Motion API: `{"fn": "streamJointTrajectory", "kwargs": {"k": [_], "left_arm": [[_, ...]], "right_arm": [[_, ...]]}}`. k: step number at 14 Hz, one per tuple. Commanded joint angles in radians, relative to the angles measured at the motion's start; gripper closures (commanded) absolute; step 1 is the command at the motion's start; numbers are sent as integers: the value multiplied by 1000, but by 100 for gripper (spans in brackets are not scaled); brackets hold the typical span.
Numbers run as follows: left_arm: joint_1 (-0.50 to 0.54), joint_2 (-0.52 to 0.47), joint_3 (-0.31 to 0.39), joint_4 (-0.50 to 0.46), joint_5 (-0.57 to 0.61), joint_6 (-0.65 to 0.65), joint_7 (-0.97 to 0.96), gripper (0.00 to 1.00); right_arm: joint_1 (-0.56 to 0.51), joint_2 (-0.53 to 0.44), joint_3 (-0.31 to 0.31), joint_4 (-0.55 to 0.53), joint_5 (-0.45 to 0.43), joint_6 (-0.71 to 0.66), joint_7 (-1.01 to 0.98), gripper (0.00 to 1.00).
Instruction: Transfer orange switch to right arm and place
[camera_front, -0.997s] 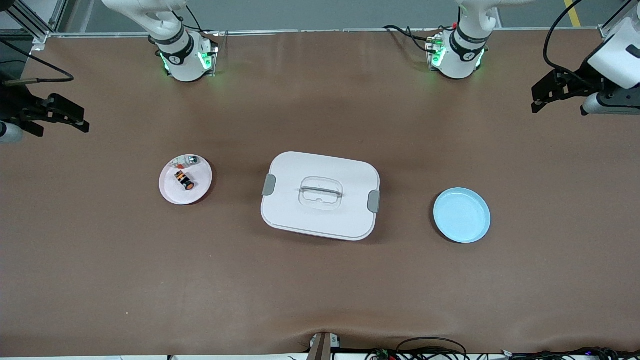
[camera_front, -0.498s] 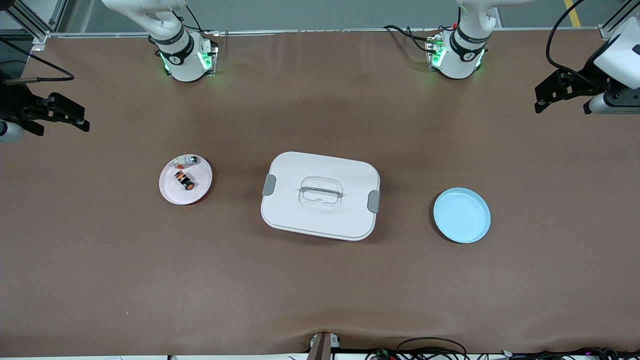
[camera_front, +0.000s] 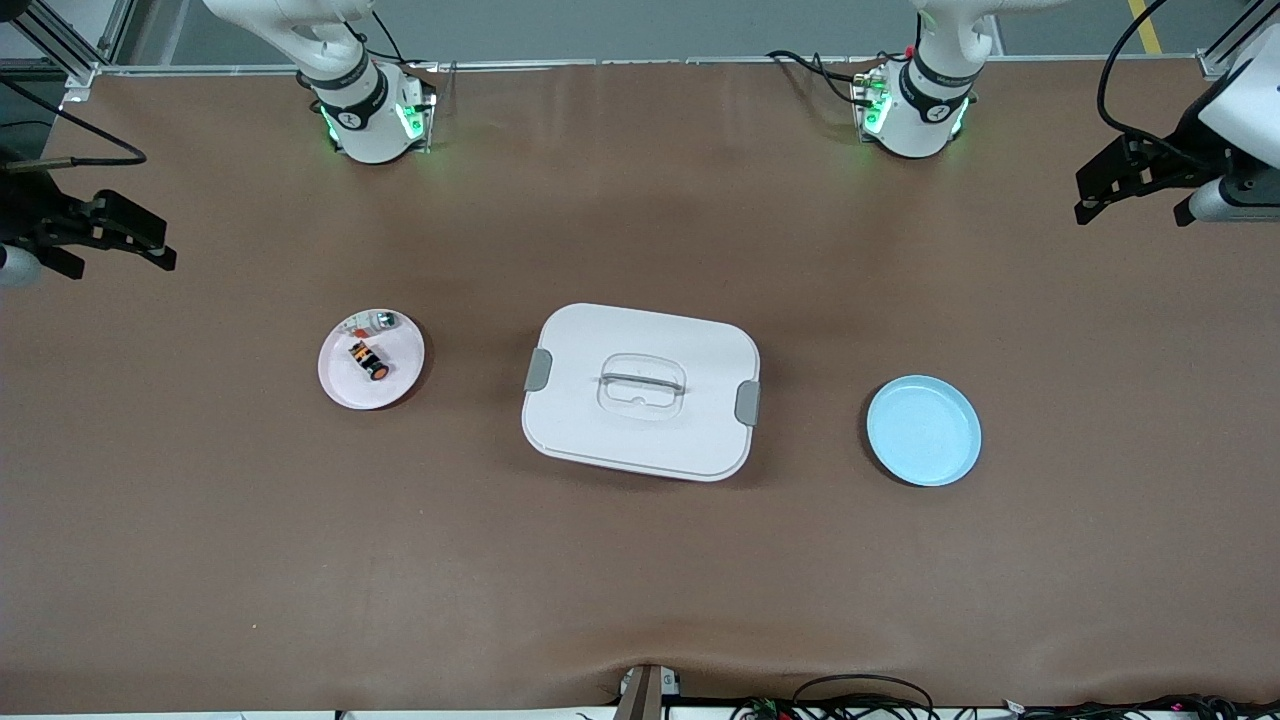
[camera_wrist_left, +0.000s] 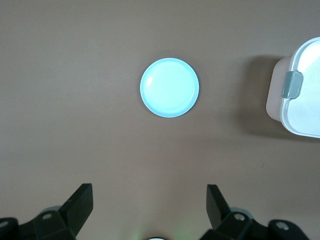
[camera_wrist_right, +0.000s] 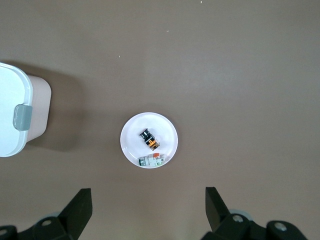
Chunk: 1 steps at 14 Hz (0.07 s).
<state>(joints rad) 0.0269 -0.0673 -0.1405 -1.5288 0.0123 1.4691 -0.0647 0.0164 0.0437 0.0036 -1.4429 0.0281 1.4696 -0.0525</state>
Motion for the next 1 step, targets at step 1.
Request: {"fn": "streamJointTrajectory", "kwargs": {"k": [1], "left_arm": [[2, -5, 1, 12, 1, -15, -7, 0]], "right_arm": [[-16, -28, 9, -30, 6, 14, 0, 0]]}}
